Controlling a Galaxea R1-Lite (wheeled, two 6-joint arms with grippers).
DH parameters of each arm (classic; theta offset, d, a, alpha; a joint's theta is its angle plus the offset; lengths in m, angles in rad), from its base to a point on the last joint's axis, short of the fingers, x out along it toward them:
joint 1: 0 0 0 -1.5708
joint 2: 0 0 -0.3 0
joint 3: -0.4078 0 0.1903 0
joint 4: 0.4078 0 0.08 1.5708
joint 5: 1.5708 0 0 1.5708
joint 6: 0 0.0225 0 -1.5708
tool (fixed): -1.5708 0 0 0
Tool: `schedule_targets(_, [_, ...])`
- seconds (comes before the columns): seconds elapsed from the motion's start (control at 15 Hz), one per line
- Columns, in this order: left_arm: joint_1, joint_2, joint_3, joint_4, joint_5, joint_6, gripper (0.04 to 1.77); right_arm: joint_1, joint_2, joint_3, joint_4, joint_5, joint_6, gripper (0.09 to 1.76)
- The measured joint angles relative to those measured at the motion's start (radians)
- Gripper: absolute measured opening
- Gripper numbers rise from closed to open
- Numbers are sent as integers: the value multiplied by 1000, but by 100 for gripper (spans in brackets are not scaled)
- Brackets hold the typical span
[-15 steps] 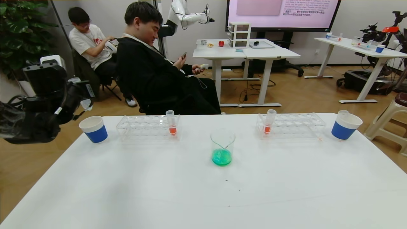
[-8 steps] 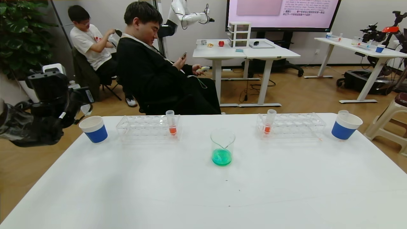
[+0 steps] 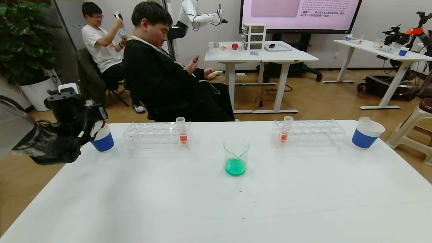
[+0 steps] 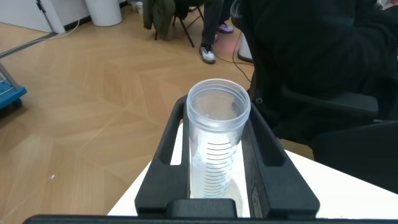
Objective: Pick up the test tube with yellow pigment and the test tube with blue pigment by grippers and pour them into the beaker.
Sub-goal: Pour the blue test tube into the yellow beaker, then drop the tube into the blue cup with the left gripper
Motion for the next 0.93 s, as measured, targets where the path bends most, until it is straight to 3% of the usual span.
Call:
schedule_targets(0.53, [5, 79, 75, -134, 5, -5, 50, 0, 0, 0, 0, 0, 0, 174])
schedule_targets(0.6, [6, 81, 79, -136, 5, -4, 59, 0, 0, 0, 0, 0, 0, 174])
schedule_targets(0.67, [7, 83, 82, -136, 5, -3, 83, 0, 0, 0, 0, 0, 0, 174])
schedule_targets(0.8, [9, 83, 81, -144, 4, -3, 154, 0, 0, 0, 0, 0, 0, 174])
schedule_targets(0.87, [10, 83, 81, -153, 3, -3, 172, 0, 0, 0, 0, 0, 0, 174])
schedule_targets(0.93, [10, 82, 81, -180, 0, 0, 175, 0, 0, 0, 0, 0, 0, 174])
